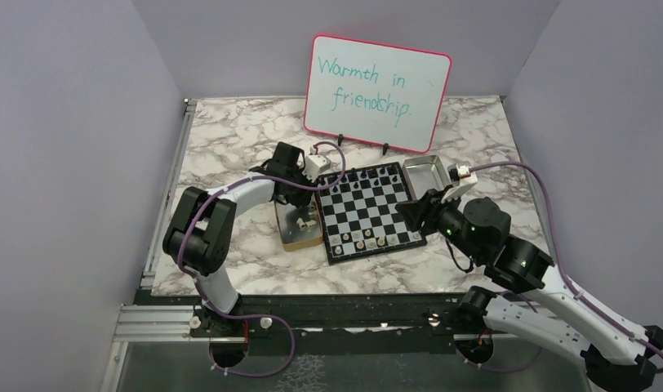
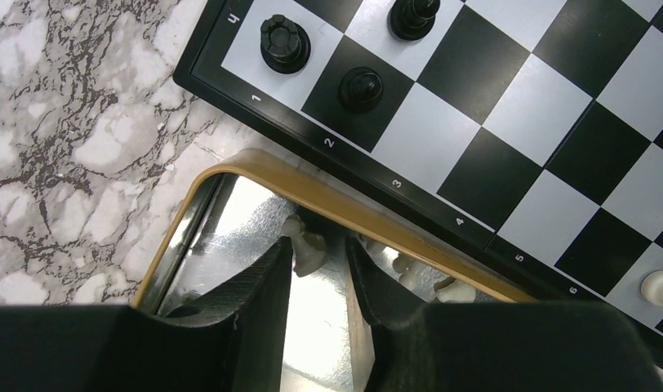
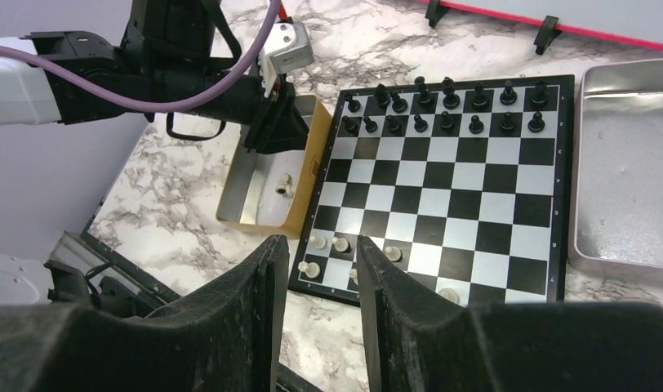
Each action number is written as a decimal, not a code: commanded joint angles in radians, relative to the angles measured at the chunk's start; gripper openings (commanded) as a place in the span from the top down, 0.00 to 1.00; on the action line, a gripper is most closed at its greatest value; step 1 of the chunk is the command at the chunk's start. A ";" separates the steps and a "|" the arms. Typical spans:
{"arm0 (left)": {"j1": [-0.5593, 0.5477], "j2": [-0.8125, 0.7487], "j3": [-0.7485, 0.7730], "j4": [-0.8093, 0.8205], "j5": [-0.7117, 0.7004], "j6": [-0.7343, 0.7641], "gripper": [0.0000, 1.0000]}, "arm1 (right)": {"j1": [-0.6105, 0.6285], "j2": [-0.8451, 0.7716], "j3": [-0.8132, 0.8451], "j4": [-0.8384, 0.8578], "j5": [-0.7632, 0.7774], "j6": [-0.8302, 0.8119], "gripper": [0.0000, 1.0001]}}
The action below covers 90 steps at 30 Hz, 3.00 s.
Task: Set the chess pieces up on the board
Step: Pick up the chess piece from the storage box, then place the chess piece on the chessboard.
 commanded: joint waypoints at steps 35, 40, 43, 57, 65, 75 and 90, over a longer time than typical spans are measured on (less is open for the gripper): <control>-0.058 -0.032 0.050 -0.108 -0.180 -0.107 0.89 | -0.003 -0.013 -0.002 -0.102 0.046 0.165 0.59; -0.061 -0.119 0.021 -0.115 -0.173 -0.144 0.90 | -0.003 -0.002 -0.030 -0.061 0.012 0.195 0.59; -0.063 -0.187 0.003 -0.114 -0.169 -0.155 0.90 | -0.003 0.019 -0.042 -0.038 -0.027 0.221 0.60; -0.091 -0.509 -0.129 -0.064 0.186 -0.100 0.91 | -0.003 0.216 0.003 0.063 -0.249 0.272 0.62; -0.130 -0.700 -0.284 0.052 0.537 0.144 0.96 | -0.003 0.349 0.028 0.168 -0.387 0.273 0.60; -0.140 -0.705 -0.303 0.057 0.639 0.114 0.97 | -0.002 0.446 0.000 0.342 -0.559 0.335 0.64; -0.152 -0.763 -0.328 0.057 0.752 0.098 1.00 | -0.005 0.469 -0.063 0.452 -0.631 0.402 0.63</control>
